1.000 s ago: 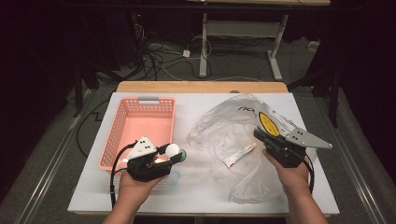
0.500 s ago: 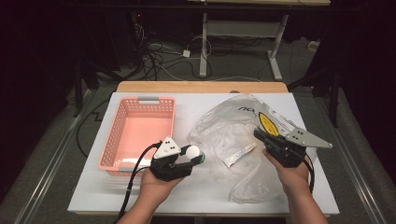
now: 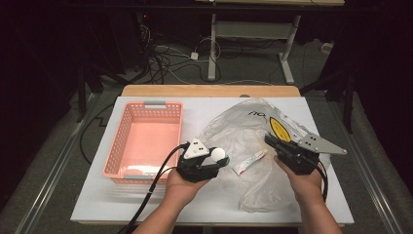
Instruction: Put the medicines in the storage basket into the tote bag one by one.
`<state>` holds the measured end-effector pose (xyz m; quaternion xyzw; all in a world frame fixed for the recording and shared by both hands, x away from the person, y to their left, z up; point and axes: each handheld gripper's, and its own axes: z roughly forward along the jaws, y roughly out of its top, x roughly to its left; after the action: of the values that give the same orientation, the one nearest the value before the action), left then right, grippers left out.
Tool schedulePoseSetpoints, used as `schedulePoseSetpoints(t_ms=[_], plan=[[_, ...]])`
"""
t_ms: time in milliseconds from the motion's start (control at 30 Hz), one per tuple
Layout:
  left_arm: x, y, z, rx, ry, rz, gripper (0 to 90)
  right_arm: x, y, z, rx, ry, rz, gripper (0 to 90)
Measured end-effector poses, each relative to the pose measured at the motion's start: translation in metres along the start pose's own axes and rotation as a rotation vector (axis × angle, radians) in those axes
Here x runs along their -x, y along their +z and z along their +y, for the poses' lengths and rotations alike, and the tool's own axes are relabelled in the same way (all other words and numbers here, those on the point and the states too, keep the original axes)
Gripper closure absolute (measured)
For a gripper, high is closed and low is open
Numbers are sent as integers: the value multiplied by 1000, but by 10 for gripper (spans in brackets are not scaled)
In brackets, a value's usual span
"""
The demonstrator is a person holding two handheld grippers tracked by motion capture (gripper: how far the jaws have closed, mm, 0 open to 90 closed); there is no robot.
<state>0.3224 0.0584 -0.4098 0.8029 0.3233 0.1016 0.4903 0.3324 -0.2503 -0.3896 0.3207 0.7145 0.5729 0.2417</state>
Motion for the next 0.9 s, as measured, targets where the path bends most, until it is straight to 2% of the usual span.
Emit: schedulePoseSetpoints(t_ms=[433, 767, 900], plan=[[-2, 35, 7, -18, -4, 3, 487, 1, -1, 0, 4, 6, 1, 900], [1, 60, 16, -30, 21, 10, 486, 1, 1, 0, 2, 8, 4, 900], [-1, 70, 19, -34, 17, 16, 487, 2, 1, -1, 1, 6, 6, 900]])
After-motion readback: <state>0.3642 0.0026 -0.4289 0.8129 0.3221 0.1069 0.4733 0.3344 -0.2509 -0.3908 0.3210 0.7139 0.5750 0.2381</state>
